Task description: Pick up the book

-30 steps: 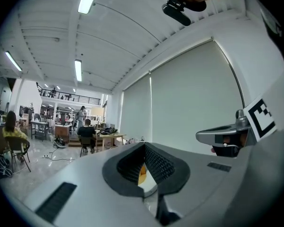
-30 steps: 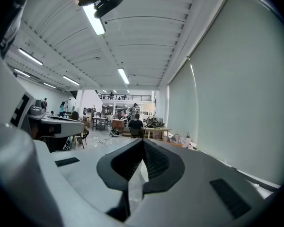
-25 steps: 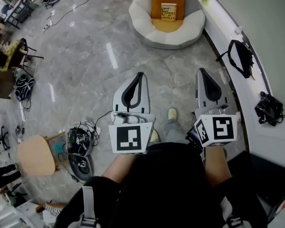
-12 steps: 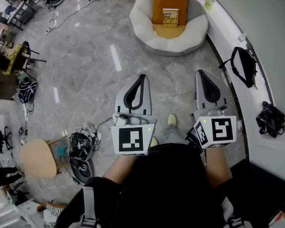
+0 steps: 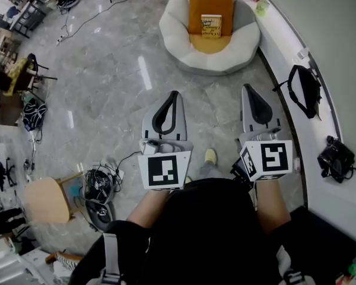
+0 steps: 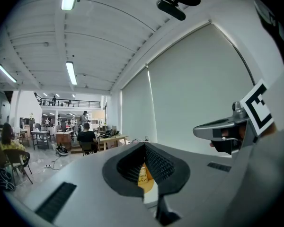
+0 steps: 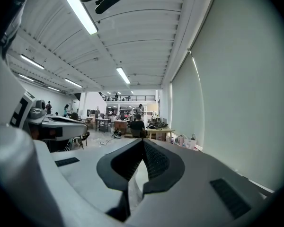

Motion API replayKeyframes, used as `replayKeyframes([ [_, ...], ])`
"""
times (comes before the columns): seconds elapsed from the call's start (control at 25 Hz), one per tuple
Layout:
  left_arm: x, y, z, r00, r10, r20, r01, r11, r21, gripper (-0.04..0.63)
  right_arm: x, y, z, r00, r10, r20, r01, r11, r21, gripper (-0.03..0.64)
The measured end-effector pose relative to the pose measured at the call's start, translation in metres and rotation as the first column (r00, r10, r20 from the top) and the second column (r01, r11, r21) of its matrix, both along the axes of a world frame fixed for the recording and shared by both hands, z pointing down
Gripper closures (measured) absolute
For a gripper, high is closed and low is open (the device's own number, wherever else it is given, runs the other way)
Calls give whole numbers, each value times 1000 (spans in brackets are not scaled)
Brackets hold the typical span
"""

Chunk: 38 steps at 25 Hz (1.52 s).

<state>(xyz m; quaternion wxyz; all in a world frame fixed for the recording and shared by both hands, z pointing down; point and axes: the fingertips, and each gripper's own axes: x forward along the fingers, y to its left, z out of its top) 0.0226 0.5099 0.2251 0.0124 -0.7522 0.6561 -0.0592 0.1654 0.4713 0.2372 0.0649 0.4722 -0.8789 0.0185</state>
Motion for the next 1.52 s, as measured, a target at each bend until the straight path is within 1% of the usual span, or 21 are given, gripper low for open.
replayKeyframes([
  [0.2, 7, -29, 2, 999, 0, 48, -2, 999, 46, 584, 5, -30, 3, 1000, -26, 9, 25, 999, 40, 603],
  [0.36, 12, -56, 6, 995, -13, 100, 3, 996, 91, 584, 5, -54, 13, 999, -49, -18, 50, 997, 60, 603],
  [0.44, 15, -68, 11, 993, -23, 115, 12, 995, 97, 584, 3, -61, 14, 998, -66, -8, 66, 995, 68, 603],
  [0.6, 20, -83, 23, 994, -27, 105, 21, 998, 59, 584, 3, -76, 15, 996, -88, 7, 87, 993, 82, 604],
  [0.88, 16, -94, 4, 994, -45, 104, 36, 995, 93, 584, 8, -87, 6, 993, -114, -1, 114, 988, 106, 603],
  [1.08, 18, -91, 6, 994, -58, 97, 51, 996, 77, 584, 13, -84, 4, 993, -117, 20, 114, 988, 109, 603],
  [1.24, 20, -90, 2, 993, -60, 98, 52, 996, 79, 584, 17, -86, 0, 993, -111, 37, 106, 988, 110, 603],
  [1.52, 11, -86, -5, 993, -62, 96, 54, 995, 87, 584, 6, -85, -1, 992, -119, 38, 114, 988, 104, 603],
])
